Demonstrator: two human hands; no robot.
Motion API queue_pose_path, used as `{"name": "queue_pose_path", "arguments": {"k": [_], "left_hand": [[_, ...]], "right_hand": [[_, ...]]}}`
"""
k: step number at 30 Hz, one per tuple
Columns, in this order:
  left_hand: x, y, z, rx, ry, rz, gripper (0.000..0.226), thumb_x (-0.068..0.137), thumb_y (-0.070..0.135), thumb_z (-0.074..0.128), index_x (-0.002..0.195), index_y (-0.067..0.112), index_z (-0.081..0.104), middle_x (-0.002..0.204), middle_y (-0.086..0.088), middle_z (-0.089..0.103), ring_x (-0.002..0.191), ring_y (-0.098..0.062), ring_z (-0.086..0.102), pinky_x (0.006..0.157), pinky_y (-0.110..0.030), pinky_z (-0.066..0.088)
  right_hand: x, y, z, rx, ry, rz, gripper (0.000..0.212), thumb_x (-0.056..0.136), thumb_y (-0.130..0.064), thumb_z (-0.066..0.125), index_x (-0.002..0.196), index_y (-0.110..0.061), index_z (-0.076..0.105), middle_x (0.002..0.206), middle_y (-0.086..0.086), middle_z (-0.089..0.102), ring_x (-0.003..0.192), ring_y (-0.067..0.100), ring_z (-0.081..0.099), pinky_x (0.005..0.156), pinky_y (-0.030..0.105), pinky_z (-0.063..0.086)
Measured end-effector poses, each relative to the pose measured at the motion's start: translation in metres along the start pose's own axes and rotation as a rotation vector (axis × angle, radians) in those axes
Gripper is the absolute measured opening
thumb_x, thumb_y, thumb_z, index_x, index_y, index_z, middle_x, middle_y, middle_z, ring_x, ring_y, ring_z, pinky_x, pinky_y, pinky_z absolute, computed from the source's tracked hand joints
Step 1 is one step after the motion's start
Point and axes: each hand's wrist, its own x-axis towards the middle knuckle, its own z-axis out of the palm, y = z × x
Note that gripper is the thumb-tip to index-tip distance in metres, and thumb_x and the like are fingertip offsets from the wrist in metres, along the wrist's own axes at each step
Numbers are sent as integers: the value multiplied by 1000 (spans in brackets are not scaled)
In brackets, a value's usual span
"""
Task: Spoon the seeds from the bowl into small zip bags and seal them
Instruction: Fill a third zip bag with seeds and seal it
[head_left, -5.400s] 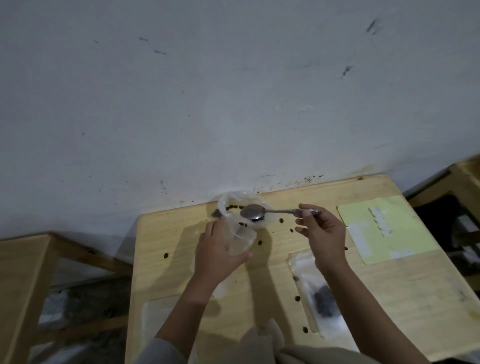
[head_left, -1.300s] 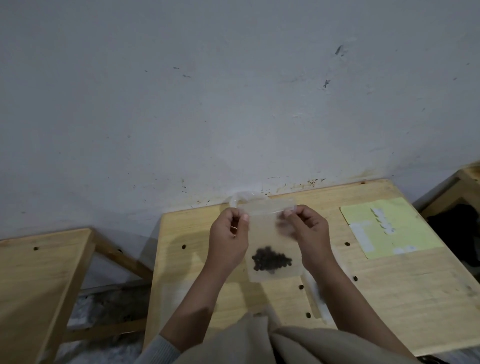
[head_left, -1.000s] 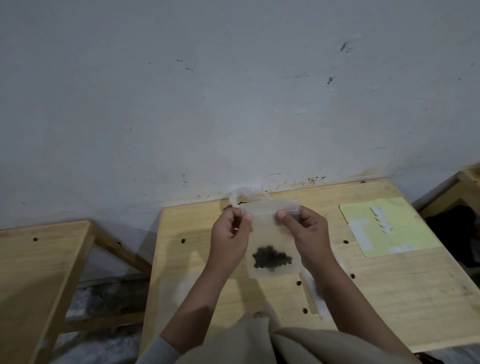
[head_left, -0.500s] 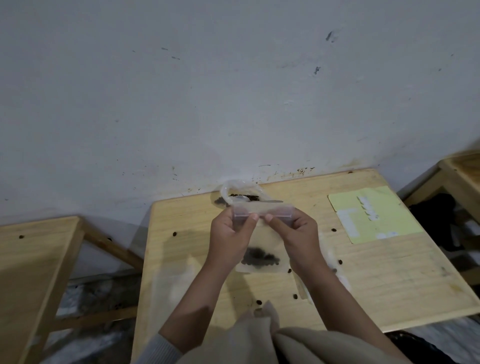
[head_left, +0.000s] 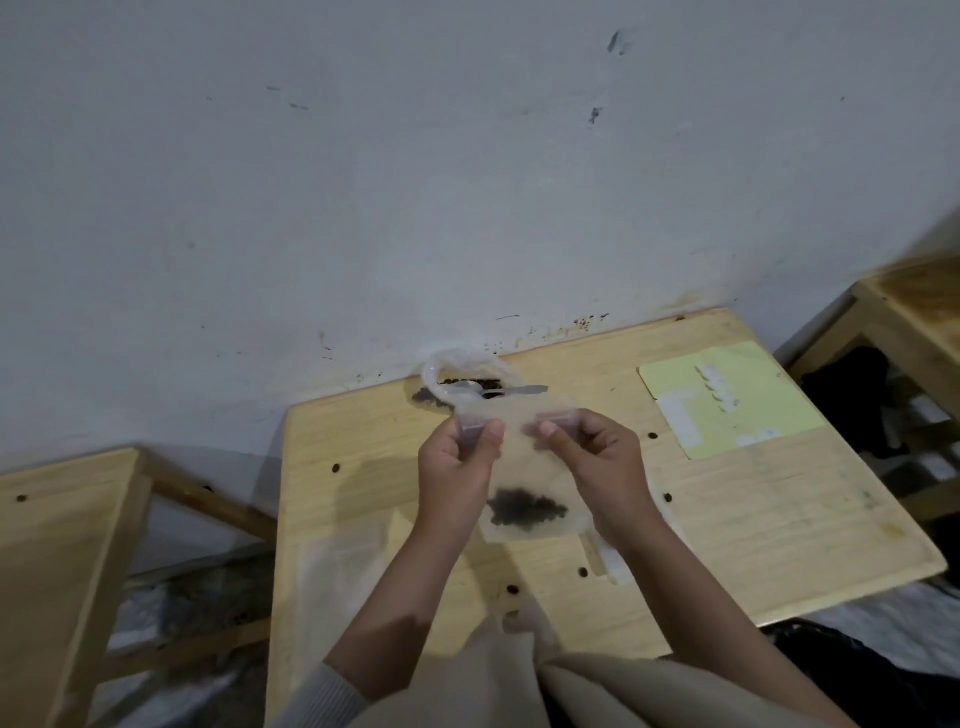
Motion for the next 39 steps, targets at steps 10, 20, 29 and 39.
{"name": "queue_pose_path", "arguments": {"k": [10, 20, 29, 39], "left_hand": [[-2, -32, 22, 41, -69, -160, 23, 90, 16, 63, 69, 5, 62, 74, -4, 63, 69, -13, 59, 64, -30, 53], [13, -92, 65, 407, -161, -266, 21, 83, 16, 72, 101, 13, 62, 83, -3, 64, 77, -14, 63, 69, -21, 52], [27, -116, 97, 567, -200, -212, 41, 81, 10, 72, 118, 15, 54, 106, -2, 56, 90, -17, 61, 62, -10, 45], [16, -108, 76, 586, -149, -162, 33, 86, 20, 67, 118, 17, 56, 116, 1, 52, 84, -9, 55, 67, -13, 39]], "right_hand": [[-17, 44, -59, -207, 218, 162, 12, 84, 4, 62, 73, 0, 65, 63, 7, 65, 54, 9, 58, 54, 18, 48], [-2, 83, -107, -523, 438, 241, 3, 85, -15, 67, 83, -13, 65, 71, 2, 65, 67, 18, 62, 62, 28, 49], [17, 102, -128, -861, 263, 269, 31, 85, -20, 66, 113, -7, 66, 102, 12, 66, 93, 23, 61, 81, 19, 38], [15, 99, -112, -915, 328, 89, 20, 86, -17, 65, 103, -9, 68, 108, 11, 58, 107, 28, 53, 81, 26, 40]]}}
